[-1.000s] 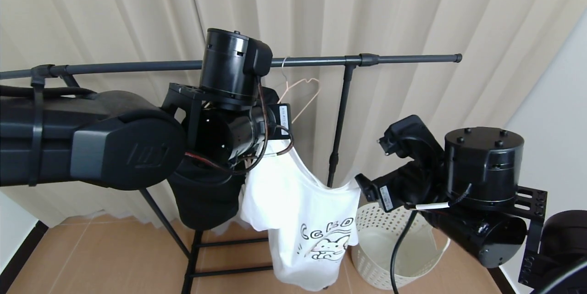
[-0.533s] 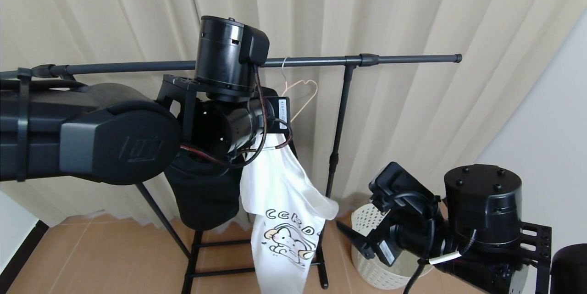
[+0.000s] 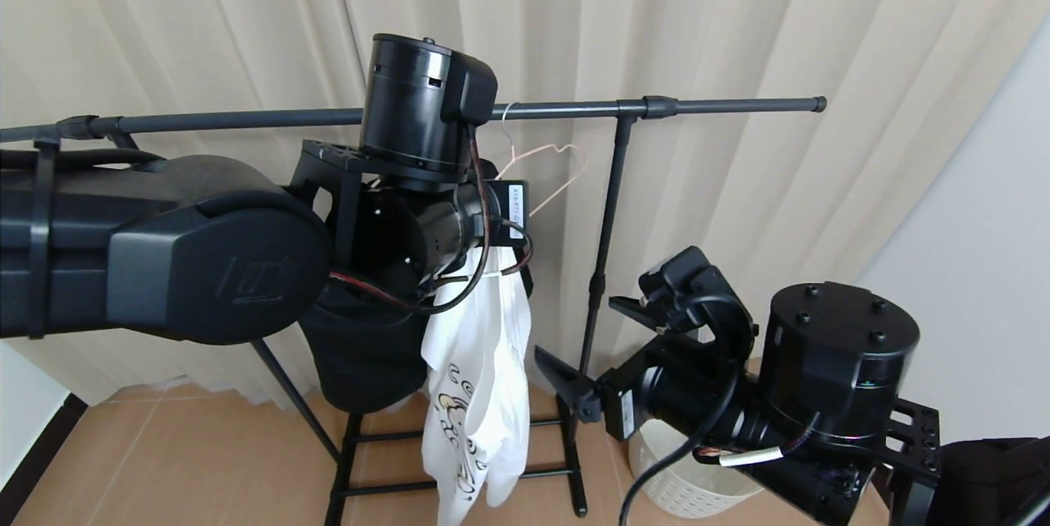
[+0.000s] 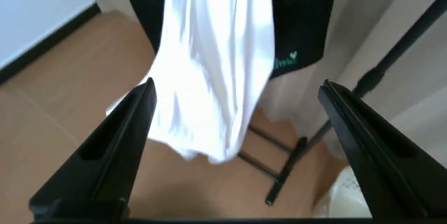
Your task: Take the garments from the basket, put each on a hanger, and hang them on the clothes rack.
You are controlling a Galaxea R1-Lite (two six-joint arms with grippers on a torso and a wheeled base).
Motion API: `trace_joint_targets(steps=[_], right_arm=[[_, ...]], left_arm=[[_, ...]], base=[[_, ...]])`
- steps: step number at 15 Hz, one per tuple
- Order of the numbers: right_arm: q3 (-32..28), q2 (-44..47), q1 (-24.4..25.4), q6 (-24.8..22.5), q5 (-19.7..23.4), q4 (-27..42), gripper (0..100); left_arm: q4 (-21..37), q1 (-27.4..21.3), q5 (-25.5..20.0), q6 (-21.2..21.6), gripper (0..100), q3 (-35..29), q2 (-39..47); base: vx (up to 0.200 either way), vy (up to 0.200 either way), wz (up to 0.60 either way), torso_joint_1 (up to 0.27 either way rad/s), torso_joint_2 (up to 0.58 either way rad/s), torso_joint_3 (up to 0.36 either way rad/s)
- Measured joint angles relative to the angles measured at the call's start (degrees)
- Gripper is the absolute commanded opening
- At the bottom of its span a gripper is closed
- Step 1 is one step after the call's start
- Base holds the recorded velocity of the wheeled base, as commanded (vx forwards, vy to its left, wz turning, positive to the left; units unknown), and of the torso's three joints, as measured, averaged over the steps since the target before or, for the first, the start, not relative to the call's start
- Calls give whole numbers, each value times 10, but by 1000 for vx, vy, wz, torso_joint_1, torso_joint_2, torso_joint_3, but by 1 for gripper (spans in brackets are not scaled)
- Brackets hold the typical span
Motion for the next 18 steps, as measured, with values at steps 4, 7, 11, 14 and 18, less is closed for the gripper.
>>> trace_joint_targets(steps=[4, 7, 11, 14, 18], right_arm=[[-24, 24, 11, 31, -11, -35, 100], [-48, 46, 10, 37, -43, -35, 100], [-72, 79, -13, 34, -78, -34, 100], [-74, 87, -39, 20, -81, -33, 100], [-69, 100, -67, -9, -81, -34, 100]], left_arm=[[0, -8, 0, 0, 0, 1, 2], [0, -13, 0, 0, 0, 1, 2], [1, -20, 9, 2, 0, 3, 2], [1, -21, 11, 5, 0, 6, 0], [1, -22, 11, 7, 0, 9, -3]], base=[[0, 0, 0, 0, 0, 0], [0, 0, 0, 0, 0, 0], [0, 0, 0, 0, 0, 0], [0, 0, 0, 0, 0, 0], [0, 0, 0, 0, 0, 0]])
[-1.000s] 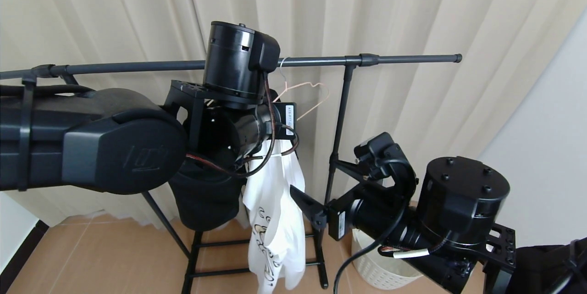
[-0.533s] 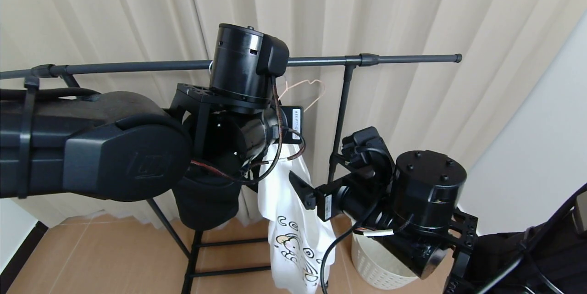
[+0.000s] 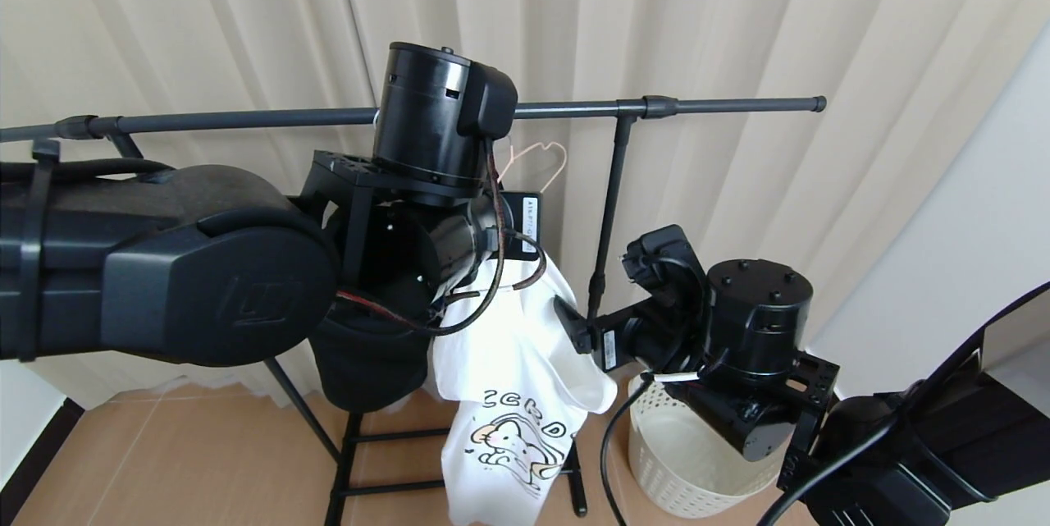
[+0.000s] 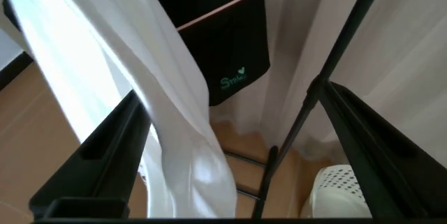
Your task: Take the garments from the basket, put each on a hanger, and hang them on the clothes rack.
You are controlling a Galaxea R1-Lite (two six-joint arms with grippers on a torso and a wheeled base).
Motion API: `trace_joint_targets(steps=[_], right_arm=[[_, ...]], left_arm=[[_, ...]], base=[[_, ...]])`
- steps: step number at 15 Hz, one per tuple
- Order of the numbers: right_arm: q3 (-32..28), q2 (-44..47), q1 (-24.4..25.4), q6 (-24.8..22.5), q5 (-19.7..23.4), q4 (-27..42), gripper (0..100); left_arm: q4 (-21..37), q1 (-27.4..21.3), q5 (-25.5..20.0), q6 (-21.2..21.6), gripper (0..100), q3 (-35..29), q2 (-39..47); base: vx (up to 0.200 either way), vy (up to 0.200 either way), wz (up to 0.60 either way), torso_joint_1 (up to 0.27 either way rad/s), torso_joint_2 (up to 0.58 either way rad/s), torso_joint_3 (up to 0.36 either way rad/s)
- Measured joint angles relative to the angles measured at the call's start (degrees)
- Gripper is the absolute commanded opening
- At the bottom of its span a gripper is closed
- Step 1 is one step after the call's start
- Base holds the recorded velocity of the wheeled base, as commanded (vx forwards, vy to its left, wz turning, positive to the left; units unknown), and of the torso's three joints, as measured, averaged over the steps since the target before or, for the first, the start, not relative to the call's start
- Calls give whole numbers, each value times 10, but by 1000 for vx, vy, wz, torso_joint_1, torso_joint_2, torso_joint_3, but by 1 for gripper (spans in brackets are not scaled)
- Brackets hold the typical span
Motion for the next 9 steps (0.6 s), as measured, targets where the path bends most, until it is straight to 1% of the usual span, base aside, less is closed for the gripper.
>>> trace_joint_targets(steps=[2, 5, 6, 9], right_arm=[[8, 5, -7, -12, 0, -1, 100], [12, 11, -9, -15, 0, -5, 100], [13, 13, -9, -15, 0, -5, 0], [13, 18, -10, -15, 0, -6, 0]], left_arm=[[0, 0, 0, 0, 0, 4, -4], [0, 0, 0, 0, 0, 9, -9], [0, 0, 0, 0, 0, 10, -10], [0, 0, 0, 0, 0, 13, -15]], base=[[0, 0, 0, 0, 0, 0], [0, 0, 0, 0, 0, 0], [0, 0, 0, 0, 0, 0], [0, 0, 0, 0, 0, 0]])
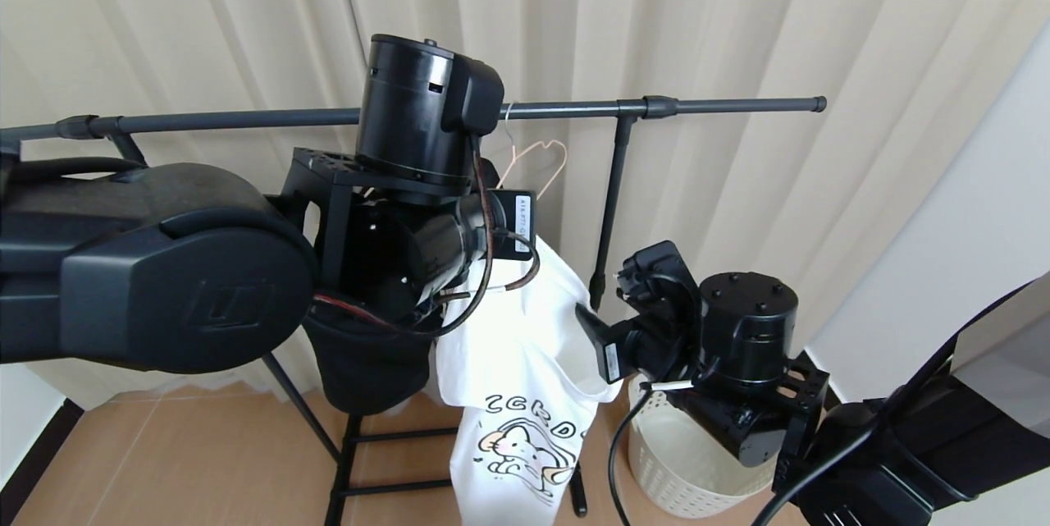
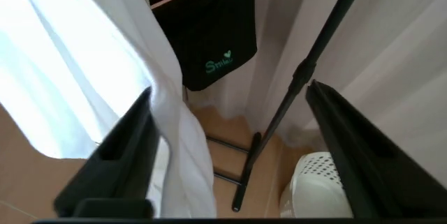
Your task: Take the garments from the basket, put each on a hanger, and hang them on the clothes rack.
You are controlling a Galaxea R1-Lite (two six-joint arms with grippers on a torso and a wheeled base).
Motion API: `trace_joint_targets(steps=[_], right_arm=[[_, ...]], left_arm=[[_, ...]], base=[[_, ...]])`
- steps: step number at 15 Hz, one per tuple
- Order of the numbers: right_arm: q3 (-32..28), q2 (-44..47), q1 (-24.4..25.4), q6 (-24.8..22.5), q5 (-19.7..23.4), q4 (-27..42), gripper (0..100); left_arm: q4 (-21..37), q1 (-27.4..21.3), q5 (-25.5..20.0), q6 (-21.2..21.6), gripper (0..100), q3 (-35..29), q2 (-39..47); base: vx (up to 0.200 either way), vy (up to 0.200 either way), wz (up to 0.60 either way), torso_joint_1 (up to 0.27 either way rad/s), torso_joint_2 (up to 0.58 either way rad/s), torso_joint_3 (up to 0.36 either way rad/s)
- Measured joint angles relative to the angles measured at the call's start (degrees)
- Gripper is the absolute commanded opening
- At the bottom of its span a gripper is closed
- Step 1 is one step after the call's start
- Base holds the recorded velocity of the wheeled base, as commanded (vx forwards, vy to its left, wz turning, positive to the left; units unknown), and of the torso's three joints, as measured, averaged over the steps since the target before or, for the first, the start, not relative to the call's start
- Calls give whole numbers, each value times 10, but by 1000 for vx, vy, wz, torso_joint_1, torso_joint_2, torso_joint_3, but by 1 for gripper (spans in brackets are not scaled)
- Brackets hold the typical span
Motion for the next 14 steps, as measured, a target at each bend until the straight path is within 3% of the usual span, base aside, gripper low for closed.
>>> trace_joint_targets(steps=[6, 10, 14], right_arm=[[-11, -43, -41, -7, 0, 11, 0], [-24, -106, -48, -7, -5, 76, 0], [-44, -145, -39, -6, -52, 138, 0]], left_arm=[[-1, 17, -6, 19, 0, 57, -17], [-2, 26, -13, 56, 0, 105, -18], [-3, 27, -62, 60, 0, 132, -21]], base=[[0, 0, 0, 0, 0, 0], [0, 0, 0, 0, 0, 0], [0, 0, 0, 0, 0, 0]])
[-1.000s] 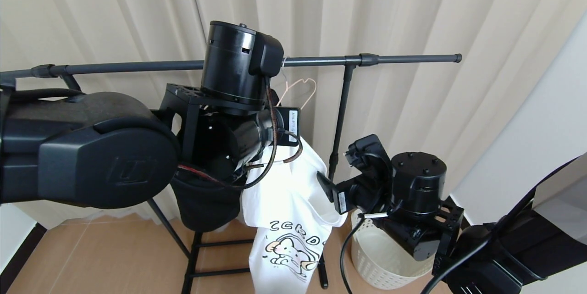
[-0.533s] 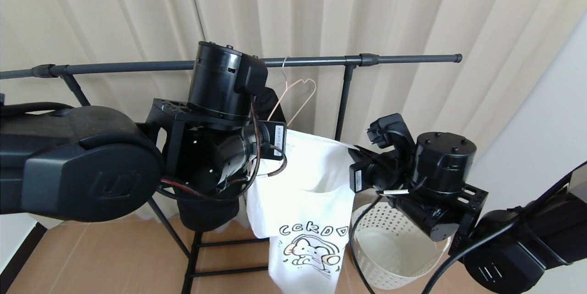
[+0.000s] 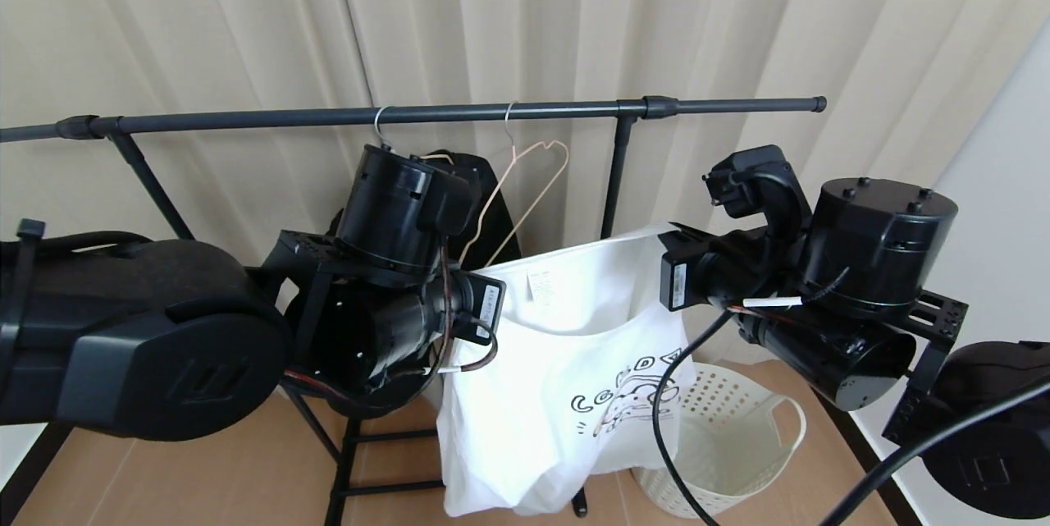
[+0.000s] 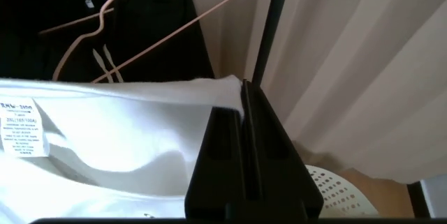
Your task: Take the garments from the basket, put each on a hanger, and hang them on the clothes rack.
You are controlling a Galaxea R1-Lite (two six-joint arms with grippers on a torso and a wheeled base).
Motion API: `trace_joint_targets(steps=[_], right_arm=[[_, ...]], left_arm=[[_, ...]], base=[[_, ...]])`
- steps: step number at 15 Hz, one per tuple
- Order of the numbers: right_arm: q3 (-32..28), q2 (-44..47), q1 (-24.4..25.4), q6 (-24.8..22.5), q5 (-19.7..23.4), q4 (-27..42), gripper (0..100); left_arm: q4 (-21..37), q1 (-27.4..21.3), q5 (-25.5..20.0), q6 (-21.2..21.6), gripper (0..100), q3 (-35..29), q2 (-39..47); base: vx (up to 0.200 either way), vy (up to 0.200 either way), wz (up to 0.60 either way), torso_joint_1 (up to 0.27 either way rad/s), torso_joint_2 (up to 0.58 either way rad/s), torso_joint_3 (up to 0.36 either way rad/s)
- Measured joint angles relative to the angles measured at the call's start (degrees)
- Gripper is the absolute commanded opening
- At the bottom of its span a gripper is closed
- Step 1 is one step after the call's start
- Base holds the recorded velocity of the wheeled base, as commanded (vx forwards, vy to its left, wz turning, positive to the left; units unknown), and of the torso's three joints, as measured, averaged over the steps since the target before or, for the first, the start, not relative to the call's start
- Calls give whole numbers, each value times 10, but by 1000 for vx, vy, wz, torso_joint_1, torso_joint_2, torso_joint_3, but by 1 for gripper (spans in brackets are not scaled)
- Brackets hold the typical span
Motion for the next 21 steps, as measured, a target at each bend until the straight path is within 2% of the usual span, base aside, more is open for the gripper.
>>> trace_joint_targets(steps=[1, 3, 8, 11, 14, 16, 17, 21], right_arm=[[-10, -7, 3, 1, -17, 42, 0], [-30, -23, 8, 5, -26, 74, 0], [-37, -38, 22, 17, -27, 77, 0], [-37, -45, 57, 20, -46, 74, 0], [-30, -49, 106, 21, -64, 71, 0], [-28, -52, 125, 22, -67, 70, 0], [-27, -55, 132, 23, -67, 71, 0], [-26, -68, 146, 23, -68, 72, 0]], left_arm=[[1, -1, -8, 1, 0, 9, -4], [-2, -1, -36, 9, 0, 27, -13], [-2, 0, -87, 9, 0, 53, -31], [-18, -2, -88, 7, 0, 68, -23], [-80, -5, -86, 6, 0, 78, 9], [-99, -9, -84, 6, 0, 78, 32], [-106, -12, -84, 7, 100, 76, 43], [-113, -18, -84, 5, 100, 73, 79]], base=[[0, 0, 0, 0, 0, 0], [0, 0, 0, 0, 0, 0], [0, 0, 0, 0, 0, 0], [0, 0, 0, 0, 0, 0], [0, 0, 0, 0, 0, 0], [0, 0, 0, 0, 0, 0], [0, 0, 0, 0, 0, 0], [0, 0, 0, 0, 0, 0]])
